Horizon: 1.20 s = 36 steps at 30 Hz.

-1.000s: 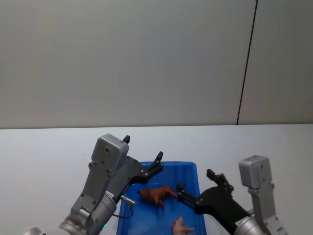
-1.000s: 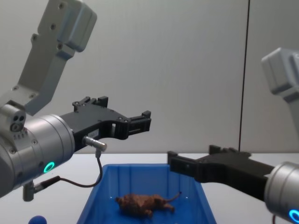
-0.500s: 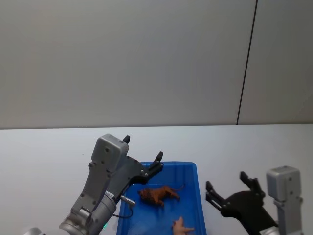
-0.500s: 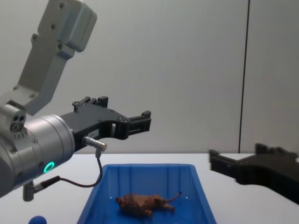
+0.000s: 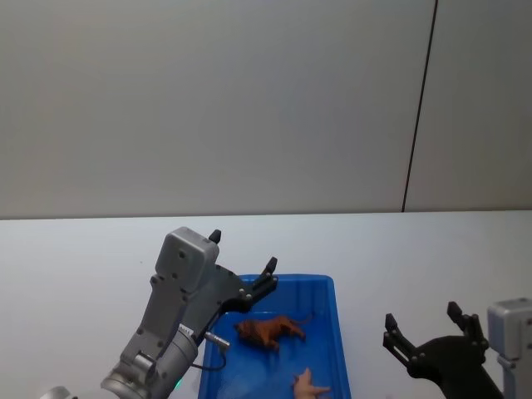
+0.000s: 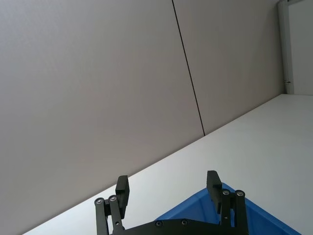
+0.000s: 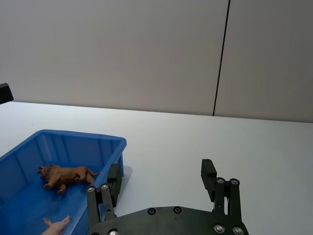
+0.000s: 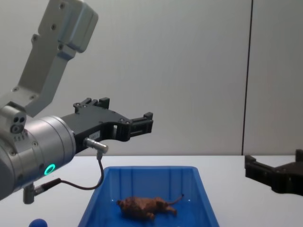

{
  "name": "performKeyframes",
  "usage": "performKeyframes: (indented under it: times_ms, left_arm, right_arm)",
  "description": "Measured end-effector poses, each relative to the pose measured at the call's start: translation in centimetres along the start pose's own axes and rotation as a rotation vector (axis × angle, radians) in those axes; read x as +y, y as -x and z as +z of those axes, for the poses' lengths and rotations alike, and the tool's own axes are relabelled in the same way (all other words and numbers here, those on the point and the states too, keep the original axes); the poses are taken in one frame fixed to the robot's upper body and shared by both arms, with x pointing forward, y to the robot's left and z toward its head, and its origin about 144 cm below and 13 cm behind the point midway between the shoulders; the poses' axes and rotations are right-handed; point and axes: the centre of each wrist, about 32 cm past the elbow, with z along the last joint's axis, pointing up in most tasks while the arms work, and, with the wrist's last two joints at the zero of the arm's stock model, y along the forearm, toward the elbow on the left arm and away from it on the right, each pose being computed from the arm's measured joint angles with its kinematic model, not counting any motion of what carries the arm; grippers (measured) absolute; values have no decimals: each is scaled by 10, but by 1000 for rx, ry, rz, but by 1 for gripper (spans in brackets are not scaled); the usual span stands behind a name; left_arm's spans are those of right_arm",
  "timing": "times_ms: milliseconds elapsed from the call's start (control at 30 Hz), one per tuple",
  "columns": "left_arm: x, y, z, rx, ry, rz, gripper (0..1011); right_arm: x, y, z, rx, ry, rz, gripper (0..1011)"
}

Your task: Pick up the two dolls from the table and place them into the box.

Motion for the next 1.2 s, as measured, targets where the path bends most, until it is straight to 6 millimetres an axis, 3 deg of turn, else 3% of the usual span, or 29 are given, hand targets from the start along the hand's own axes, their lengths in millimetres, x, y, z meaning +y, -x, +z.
performKeyframes:
  times_ms: [500, 1200]
  left_arm:
    - [7, -3, -2, 14, -26, 37, 1001]
    - [47, -24, -7, 84, -191, 176, 1001]
  right_arm:
    - [-7, -2, 0, -6, -1, -36, 1001]
    - [-10, -3, 0, -7, 0, -50, 1001]
